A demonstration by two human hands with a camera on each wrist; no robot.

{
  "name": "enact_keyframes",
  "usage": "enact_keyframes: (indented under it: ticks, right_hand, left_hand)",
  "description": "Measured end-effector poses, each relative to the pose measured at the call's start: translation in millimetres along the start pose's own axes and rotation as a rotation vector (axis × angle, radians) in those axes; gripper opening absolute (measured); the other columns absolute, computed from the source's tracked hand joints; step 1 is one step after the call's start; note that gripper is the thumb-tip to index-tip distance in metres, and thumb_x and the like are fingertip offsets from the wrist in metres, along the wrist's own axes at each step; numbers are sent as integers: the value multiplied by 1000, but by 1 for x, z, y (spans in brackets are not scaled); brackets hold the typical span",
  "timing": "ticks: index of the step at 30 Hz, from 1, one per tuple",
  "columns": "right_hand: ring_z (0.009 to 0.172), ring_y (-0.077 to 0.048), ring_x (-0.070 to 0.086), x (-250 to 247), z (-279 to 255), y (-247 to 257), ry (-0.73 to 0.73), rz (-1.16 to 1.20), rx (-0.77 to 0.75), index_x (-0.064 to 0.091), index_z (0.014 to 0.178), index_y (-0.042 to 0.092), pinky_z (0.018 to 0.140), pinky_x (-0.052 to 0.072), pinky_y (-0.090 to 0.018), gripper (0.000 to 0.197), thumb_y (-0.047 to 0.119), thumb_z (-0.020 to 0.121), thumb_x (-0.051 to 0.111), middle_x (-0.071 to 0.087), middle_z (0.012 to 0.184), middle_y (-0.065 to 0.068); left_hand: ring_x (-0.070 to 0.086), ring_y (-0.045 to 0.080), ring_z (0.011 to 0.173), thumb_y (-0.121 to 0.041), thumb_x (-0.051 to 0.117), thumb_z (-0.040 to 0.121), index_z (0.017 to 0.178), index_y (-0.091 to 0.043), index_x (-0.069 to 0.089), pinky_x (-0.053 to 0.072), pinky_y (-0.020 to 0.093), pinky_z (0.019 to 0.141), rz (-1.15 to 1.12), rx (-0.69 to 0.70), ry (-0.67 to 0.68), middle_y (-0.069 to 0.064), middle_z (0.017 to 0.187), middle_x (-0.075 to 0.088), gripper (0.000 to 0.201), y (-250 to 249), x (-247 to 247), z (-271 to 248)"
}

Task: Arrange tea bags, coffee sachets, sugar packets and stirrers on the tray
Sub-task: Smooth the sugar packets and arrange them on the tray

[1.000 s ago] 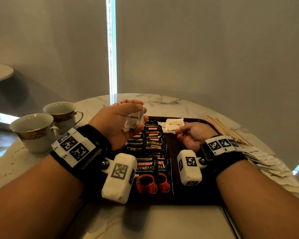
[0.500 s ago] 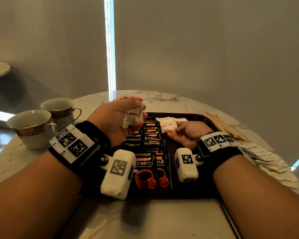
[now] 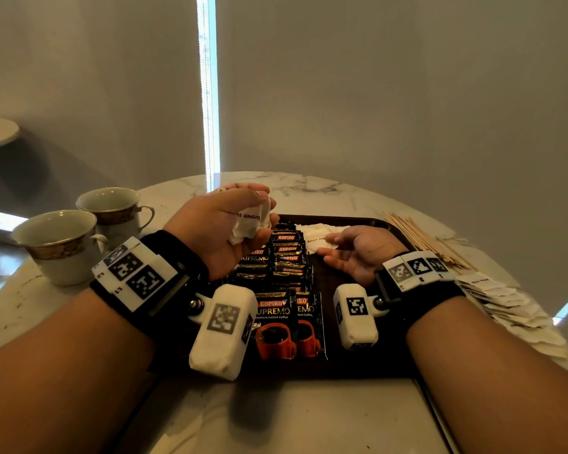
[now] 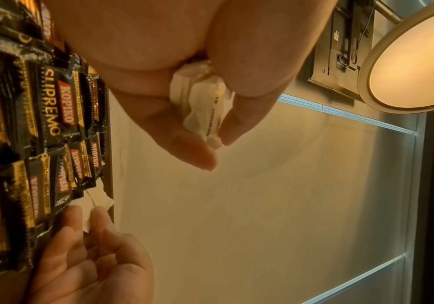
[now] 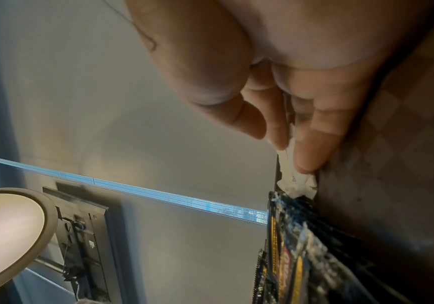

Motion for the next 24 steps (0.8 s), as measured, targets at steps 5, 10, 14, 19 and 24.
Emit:
enact_keyframes:
  ticks: [5,10,14,19,24]
  right_hand:
    - [82,-20,61,-5,2,1,-42,-48,-16,61,114,-4,61,50,-25,24,1,96,45,59,117,-19]
    - [84,-20,61,-4,1,1,-46,-42,-9,61,115,-4,63,50,-27,26,0,95,45,60,116,-19]
    - [88,-22,63,-2,1,0,-48,-27,-3,60,115,-4,63,50,-29,26,-1,95,44,60,119,-20]
    - [89,-23,64,-2,0,0,-35,-20,-9,59,117,-3,63,50,-30,25,0,96,46,60,113,-17]
    - [91,-24,66,-3,1,0,-47,-62,-13,58,125,-1,61,52,-29,31,5,95,51,59,123,-18]
  left_hand:
    - [66,19,66,-8,59,94,100,-10,65,52,24,48,6,-1,2,11,92,65,9,0,1,-1]
    - [66,18,66,-8,59,94,101,-10,65,52,24,48,4,-3,1,11,90,65,9,0,1,0]
    - [66,19,69,-7,55,96,101,-11,65,52,24,49,-11,-13,6,12,96,64,12,2,1,0]
    - [66,18,68,-7,53,96,101,-11,65,53,24,50,-22,-21,7,11,97,63,14,3,0,0]
    - [66,19,70,-7,53,96,101,-11,66,53,24,50,-19,-23,-2,11,98,63,14,3,0,0]
Point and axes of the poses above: each hand's wrist, its own z-axis towards the middle knuckle, its own x-axis out of the palm, y = z × x, the point moved 8 cm from there along z, towards the middle knuckle
